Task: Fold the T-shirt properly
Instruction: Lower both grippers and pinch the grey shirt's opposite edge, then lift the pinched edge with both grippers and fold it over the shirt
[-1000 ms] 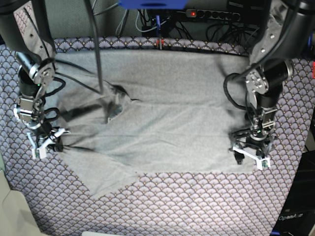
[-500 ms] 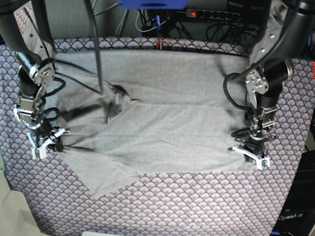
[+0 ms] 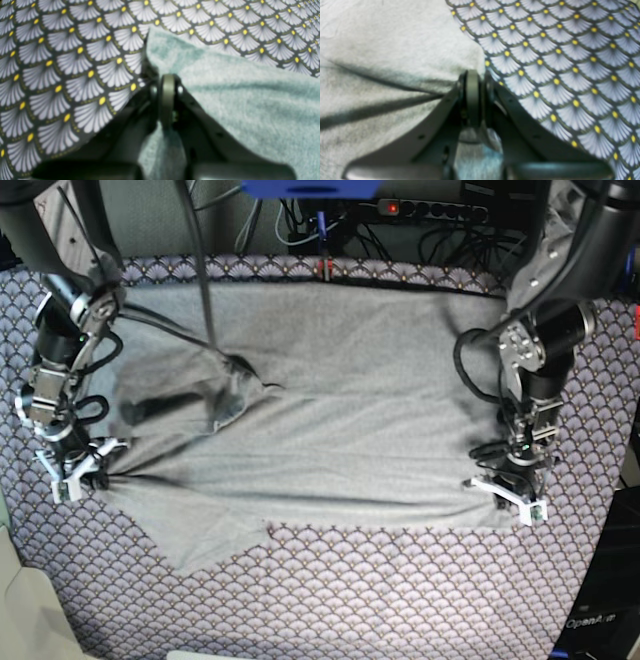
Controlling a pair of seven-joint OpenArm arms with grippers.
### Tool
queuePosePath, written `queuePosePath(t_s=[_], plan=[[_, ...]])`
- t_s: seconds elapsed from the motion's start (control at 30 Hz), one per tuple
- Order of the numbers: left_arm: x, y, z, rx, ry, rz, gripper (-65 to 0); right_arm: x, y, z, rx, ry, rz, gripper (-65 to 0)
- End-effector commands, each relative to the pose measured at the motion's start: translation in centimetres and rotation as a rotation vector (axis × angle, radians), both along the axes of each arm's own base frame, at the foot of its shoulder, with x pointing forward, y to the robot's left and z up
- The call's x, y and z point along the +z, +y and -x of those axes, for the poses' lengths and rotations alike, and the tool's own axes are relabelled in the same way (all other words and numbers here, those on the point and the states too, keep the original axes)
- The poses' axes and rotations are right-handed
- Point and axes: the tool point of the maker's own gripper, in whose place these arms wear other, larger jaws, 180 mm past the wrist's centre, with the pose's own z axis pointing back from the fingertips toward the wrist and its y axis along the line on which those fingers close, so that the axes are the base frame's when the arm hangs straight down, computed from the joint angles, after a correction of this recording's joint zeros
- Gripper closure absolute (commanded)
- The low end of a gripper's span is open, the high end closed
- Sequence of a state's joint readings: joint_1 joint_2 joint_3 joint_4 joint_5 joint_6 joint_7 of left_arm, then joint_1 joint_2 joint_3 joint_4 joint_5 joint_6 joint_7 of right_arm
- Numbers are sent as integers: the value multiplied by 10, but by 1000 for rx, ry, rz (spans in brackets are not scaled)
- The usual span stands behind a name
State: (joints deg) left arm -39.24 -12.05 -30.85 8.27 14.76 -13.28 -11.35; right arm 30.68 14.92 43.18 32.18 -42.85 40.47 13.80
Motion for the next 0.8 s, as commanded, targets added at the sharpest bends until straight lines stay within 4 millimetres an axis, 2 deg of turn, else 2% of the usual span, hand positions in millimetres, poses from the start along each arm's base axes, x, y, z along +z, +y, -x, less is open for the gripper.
queuePosePath(t_s=[0.0, 0.23, 0.33, 0.77], plan=[[18, 4, -14, 6, -36, -1, 0, 28, -13, -15, -25, -81, 16, 0], [17, 6, -13, 8, -37, 2, 0, 34, -23, -5, -36, -101, 74, 0], [17, 8, -12, 11, -36, 0, 0, 38, -16, -6, -30, -120, 83, 0], [9, 8, -6, 12, -20, 4, 0, 33, -18, 1, -31, -109, 94, 0]])
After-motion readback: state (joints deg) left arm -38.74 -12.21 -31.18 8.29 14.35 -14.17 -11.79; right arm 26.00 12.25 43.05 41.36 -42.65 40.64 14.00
